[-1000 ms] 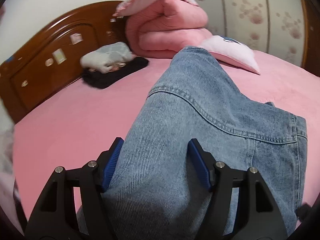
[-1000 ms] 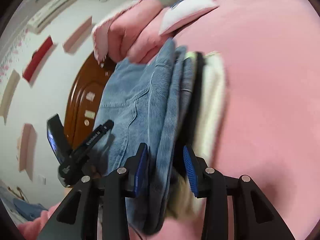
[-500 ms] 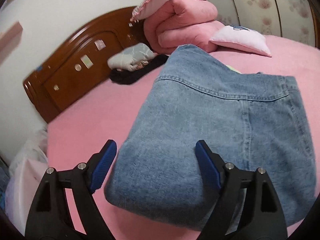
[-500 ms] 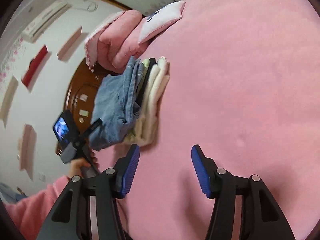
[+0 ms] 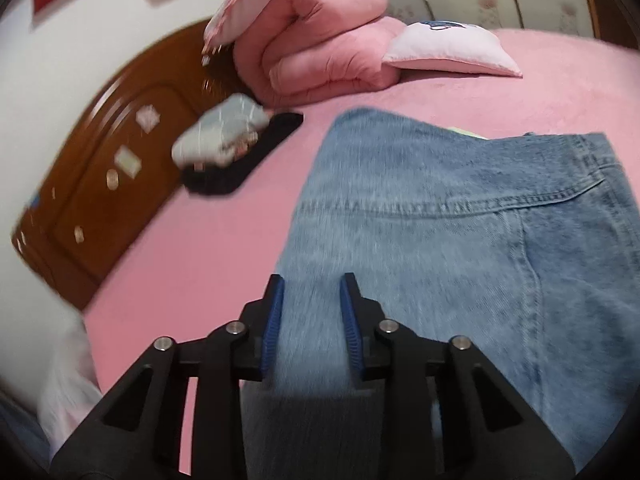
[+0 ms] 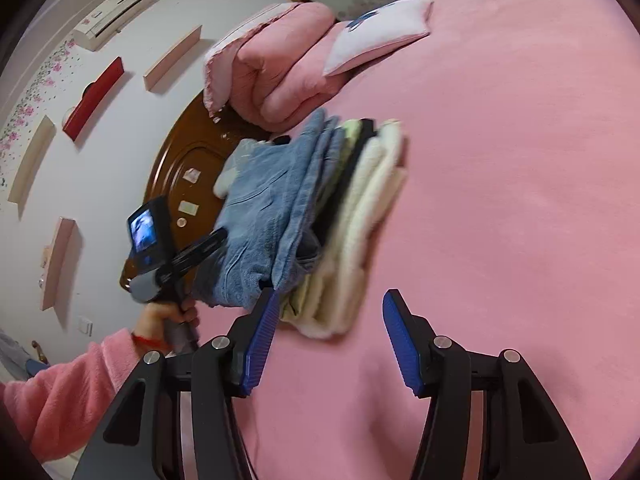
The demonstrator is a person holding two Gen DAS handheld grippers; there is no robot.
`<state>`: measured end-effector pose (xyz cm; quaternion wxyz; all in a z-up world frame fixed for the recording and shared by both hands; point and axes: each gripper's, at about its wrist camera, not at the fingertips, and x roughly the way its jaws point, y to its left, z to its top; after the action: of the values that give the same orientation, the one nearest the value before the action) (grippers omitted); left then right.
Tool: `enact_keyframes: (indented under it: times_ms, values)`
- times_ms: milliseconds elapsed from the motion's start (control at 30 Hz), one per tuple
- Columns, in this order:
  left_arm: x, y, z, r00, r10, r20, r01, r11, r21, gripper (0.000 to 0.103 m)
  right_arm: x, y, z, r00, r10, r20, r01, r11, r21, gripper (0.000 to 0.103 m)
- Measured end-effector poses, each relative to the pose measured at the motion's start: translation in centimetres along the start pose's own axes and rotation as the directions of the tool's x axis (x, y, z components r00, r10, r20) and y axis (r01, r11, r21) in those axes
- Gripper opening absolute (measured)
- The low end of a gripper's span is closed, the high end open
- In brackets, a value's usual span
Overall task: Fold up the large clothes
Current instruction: 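Open both tools to release the jacket on the stack and withdraw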
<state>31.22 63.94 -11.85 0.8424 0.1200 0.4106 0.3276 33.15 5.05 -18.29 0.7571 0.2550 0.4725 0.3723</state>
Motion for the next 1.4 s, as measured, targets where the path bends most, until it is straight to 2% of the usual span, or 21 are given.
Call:
enact_keyframes:
  times_ms: [33,100,233,400,500,567,633,700,767,833,900,1000,1033,1067,1100,1133,1200,1267,1333,1367,1400]
  values:
    - [0.7,-0.3,0.9,1.000,0.005,0.016,-0.006,0.999,0.034,0.000,0.8,0.5,0.1,1.000,0.011,-0.011,-0.011,1.000,-0.014,0.055]
    - [3.3,-0.5,3.3,0.999,0.049,-0.023,-0.046,0.995,0.086,0.000,2.0,1.6,0.2,0.999,0.027,-0.030,-0.029,0.998,-0.056,0.055]
    - [3.2,-0.2,4.8,0.999,0.040,-0.004,-0.040,0.999,0.020,0.000,3.1,2.9,-0.4,0.997,0.044,-0.062,-0.050,0.994,-0.098,0.055]
    - [-2.3,-1.0,3.7,0.998,0.033,0.057,-0.026,0.992,-0.125,0.000,1.1,3.6,-1.1,0.997,0.044,-0.065,-0.050,0.995,-0.092,0.055]
    - [-7.3,-2.5,1.9,0.999,0.008,0.053,0.006,0.966,-0.259,0.000,-1.4,3.9,-1.4,0.999,0.007,-0.046,-0.012,0.994,-0.106,0.055]
    - [-10.6,-4.4,0.5,0.999,-0.029,0.040,0.040,0.943,-0.330,0.004,-3.6,3.9,-1.7,0.999,-0.041,-0.027,0.038,0.993,-0.114,0.061]
    - [-13.6,-6.6,-1.0,0.998,-0.056,0.006,0.055,0.932,-0.358,0.031,-6.3,3.6,-2.4,0.997,-0.080,-0.009,0.078,0.989,-0.129,0.070]
    - [-17.4,-9.7,-2.7,0.997,-0.070,-0.037,0.051,0.927,-0.372,0.046,-9.8,2.9,-3.8,0.989,-0.149,0.000,0.147,0.978,-0.151,0.084]
    - [-22.4,-12.3,-5.3,0.993,-0.101,-0.056,0.071,0.914,-0.399,0.047,-13.0,1.9,-5.1,0.976,-0.217,-0.008,0.214,0.966,-0.143,0.091]
    - [-26.7,-14.7,-8.0,0.983,-0.167,-0.080,0.118,0.897,-0.426,0.051,-16.7,0.4,-6.7,0.968,-0.251,-0.021,0.247,0.963,-0.112,0.092]
    - [-30.8,-17.3,-10.9,0.970,-0.214,-0.114,0.143,0.886,-0.441,0.055,-21.1,-1.6,-9.0,0.948,-0.312,-0.065,0.306,0.949,-0.080,0.099]
    - [-36.0,-21.1,-14.8,0.946,-0.283,-0.157,0.192,0.881,-0.432,0.055,-27.2,-3.8,-12.5,0.912,-0.401,-0.085,0.394,0.914,-0.094,0.101]
    - [-37.8,-22.4,-16.2,0.937,-0.304,-0.174,0.207,0.880,-0.427,0.055,-29.1,-4.3,-13.7,0.899,-0.430,-0.088,0.420,0.901,-0.111,0.101]
    - [-40.1,-24.0,-18.1,0.920,-0.335,-0.201,0.228,0.878,-0.420,0.055,-31.3,-4.9,-15.2,0.875,-0.475,-0.092,0.462,0.877,-0.133,0.102]
    - [-41.7,-25.3,-19.6,0.901,-0.367,-0.230,0.252,0.876,-0.412,0.056,-33.0,-5.5,-16.5,0.847,-0.522,-0.102,0.506,0.849,-0.151,0.102]
    - [-43.0,-26.5,-20.9,0.870,-0.406,-0.280,0.279,0.873,-0.400,0.057,-34.6,-6.2,-17.8,0.806,-0.579,-0.124,0.559,0.813,-0.162,0.102]
    - [-45.3,-29.3,-23.4,0.785,-0.461,-0.413,0.331,0.877,-0.349,0.057,-37.9,-7.4,-20.3,0.731,-0.656,-0.188,0.639,0.755,-0.150,0.102]
    - [-48.4,-31.3,-25.2,0.745,-0.459,-0.485,0.385,0.889,-0.250,0.057,-41.6,-8.3,-22.5,0.700,-0.668,-0.254,0.670,0.737,-0.090,0.102]
    - [-51.4,-32.6,-25.8,0.759,-0.436,-0.484,0.423,0.895,-0.143,0.057,-44.4,-8.5,-23.6,0.694,-0.666,-0.272,0.681,0.731,-0.052,0.102]
    - [-53.5,-33.4,-26.2,0.775,-0.419,-0.473,0.441,0.895,-0.070,0.057,-46.3,-8.4,-23.9,0.682,-0.681,-0.266,0.699,0.714,-0.039,0.102]
    - [-54.7,-33.8,-26.4,0.780,-0.413,-0.470,0.454,0.891,-0.031,0.057,-47.7,-8.1,-24.0,0.673,-0.695,-0.254,0.713,0.700,-0.029,0.102]
